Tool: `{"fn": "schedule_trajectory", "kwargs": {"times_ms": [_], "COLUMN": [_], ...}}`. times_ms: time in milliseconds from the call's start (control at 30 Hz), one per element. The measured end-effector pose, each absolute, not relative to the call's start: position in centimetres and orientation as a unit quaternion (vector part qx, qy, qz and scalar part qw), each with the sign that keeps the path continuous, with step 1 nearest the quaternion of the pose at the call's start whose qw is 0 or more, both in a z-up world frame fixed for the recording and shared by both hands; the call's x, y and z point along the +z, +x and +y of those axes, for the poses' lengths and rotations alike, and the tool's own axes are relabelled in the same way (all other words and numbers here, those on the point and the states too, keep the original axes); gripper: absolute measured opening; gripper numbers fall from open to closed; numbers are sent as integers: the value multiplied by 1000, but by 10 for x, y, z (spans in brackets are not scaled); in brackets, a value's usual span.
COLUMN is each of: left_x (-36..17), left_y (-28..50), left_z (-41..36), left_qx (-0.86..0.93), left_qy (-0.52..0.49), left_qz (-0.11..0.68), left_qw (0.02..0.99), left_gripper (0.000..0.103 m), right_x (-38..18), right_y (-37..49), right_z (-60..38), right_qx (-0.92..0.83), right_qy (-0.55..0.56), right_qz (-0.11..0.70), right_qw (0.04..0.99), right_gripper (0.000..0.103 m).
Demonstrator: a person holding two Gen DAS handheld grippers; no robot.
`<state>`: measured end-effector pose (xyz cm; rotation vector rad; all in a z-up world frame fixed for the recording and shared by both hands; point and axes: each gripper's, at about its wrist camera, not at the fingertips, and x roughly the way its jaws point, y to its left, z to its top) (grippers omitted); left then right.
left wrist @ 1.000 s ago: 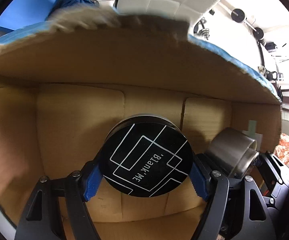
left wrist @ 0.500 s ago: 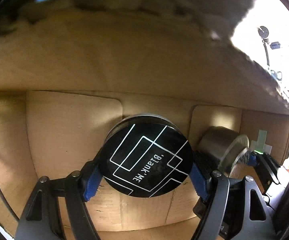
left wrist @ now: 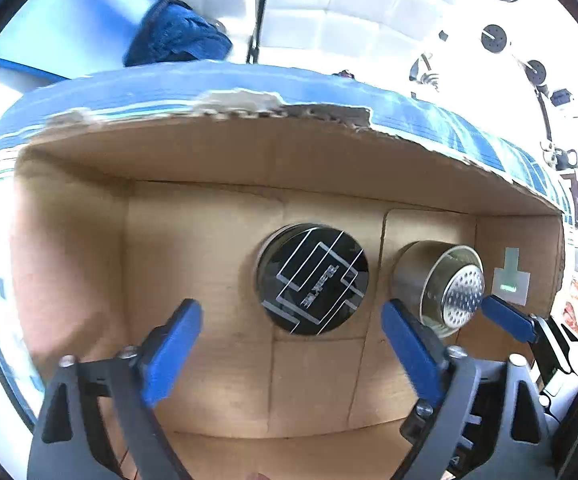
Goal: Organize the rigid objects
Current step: 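Open both tools, releasing the tin and canister inside the box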
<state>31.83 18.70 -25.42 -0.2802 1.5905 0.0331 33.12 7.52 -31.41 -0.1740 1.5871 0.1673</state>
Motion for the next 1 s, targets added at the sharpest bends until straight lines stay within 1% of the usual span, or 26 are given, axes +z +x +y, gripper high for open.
{"fn": "schedule_trajectory", "kwargs": {"times_ms": [67,133,200,400,467,800,1000], "left_x": [-243,-235,-227,-218,-207,-165,-142], "left_y": [308,297,290,251,238,192,162], "left_z": [186,188,190,195,196,190,181], "left_qx": [20,20,20,28,32,56,64], "left_qy": [-117,-115,-112,-105,-100,-76,-76], "left_qz": [704,701,699,686,680,639,621], "left_qw": [700,704,706,720,726,763,778], "left_gripper": [103,103,103,103,103,103,103], "right_x": [-307,-300,-293,-278,-271,-209,-186], "right_y": [325,315,302,264,254,208,188], "right_z": [74,78,71,68,66,51,36], "right_qx": [77,83,86,92,90,82,93], "right_qy": [-71,-66,-64,-52,-53,-68,-53], "right_qz": [710,707,707,704,699,656,647], "right_qw": [697,699,699,702,707,748,755], "right_gripper": [91,100,103,103,103,103,103]}}
